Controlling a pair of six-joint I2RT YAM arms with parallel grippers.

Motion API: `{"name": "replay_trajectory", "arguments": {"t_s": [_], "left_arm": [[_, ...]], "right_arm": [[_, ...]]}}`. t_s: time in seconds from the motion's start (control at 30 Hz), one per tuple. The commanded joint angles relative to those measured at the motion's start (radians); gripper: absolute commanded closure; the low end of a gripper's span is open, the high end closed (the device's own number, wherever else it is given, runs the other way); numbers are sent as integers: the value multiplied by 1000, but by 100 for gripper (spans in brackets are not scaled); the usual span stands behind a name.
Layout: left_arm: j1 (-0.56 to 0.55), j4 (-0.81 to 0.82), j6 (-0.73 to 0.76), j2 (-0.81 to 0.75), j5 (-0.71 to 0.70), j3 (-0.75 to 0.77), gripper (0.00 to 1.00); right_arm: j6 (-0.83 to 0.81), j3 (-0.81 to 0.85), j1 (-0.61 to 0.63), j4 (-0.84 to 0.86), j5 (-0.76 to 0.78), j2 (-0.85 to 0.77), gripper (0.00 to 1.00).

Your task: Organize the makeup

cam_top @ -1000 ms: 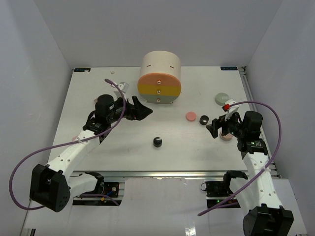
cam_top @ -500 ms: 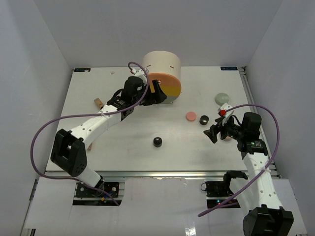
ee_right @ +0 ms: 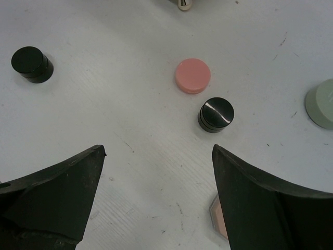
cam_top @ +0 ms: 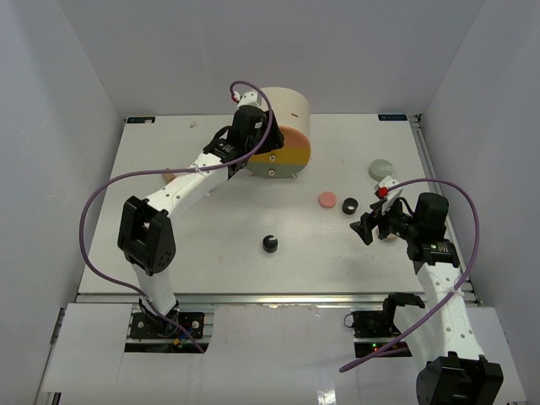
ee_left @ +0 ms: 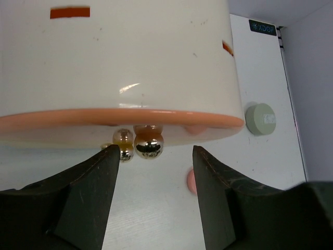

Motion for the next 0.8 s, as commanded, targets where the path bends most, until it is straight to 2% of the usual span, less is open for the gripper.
{"name": "replay_trajectory", "arguments": {"t_s": [0.0,0.17,0.33,0.63,0.77], "left_arm": [[-5,-36,18,28,-39,80,32],[-5,-55,27,63,-39,119,38],[-5,-62,35,70,-48,131,49],[-10,-63,47,17,-17,80,84],[-27,-59,54,-44,3,6,89]], "right_arm": [[15,23,0,32,9,-9,10],[17,24,0,33,16,-8,10],[19,24,0,33,19,-10,10],[21,24,0,35,19,-9,10],[21,23,0,35,19,-9,10]]}}
